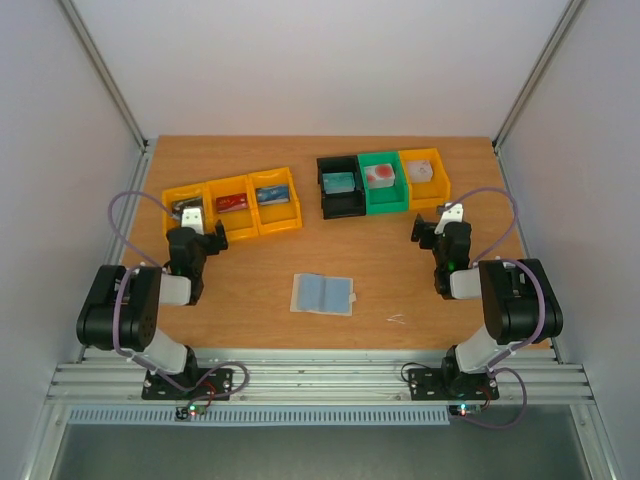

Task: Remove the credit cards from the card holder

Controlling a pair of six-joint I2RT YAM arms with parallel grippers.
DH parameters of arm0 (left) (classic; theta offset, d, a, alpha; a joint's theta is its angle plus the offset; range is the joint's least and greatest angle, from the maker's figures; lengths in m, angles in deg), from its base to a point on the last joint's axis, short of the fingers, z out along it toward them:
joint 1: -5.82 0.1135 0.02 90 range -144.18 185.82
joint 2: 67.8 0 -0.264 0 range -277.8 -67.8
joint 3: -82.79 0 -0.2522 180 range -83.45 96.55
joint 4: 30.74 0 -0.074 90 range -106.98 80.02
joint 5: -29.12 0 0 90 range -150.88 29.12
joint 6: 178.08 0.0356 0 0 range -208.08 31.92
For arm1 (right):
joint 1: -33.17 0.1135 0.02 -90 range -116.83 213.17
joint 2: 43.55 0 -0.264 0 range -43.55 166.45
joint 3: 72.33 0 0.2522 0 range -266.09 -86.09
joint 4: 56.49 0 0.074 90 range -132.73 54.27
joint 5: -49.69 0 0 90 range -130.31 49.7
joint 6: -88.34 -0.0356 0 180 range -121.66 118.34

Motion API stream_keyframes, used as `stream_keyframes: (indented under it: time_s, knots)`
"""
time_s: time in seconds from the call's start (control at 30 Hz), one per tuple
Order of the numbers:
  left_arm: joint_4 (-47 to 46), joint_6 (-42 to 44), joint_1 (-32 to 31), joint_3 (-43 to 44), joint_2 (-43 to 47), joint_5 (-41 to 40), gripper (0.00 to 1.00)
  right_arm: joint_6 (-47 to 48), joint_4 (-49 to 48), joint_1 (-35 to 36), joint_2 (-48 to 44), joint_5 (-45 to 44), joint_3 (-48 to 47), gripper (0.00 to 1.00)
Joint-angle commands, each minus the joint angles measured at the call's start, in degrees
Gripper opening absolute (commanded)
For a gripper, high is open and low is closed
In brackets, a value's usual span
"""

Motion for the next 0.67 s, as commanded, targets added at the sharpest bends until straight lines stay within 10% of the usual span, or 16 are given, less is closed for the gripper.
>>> stream_keyframes:
  time_s: [0.0, 0.63]
  knots:
    - [-5.2, 1.1, 0.2, 1.7, -0.3, 0.5, 0.99, 0.7, 1.5, -0.3, -0.2, 0.8, -1.1, 0.99]
    - [-3.4, 2.4, 0.3, 2.5, -0.3, 3.2, 0.99, 0.7, 1.6, -0.4, -0.1, 0.8, -1.1, 0.99]
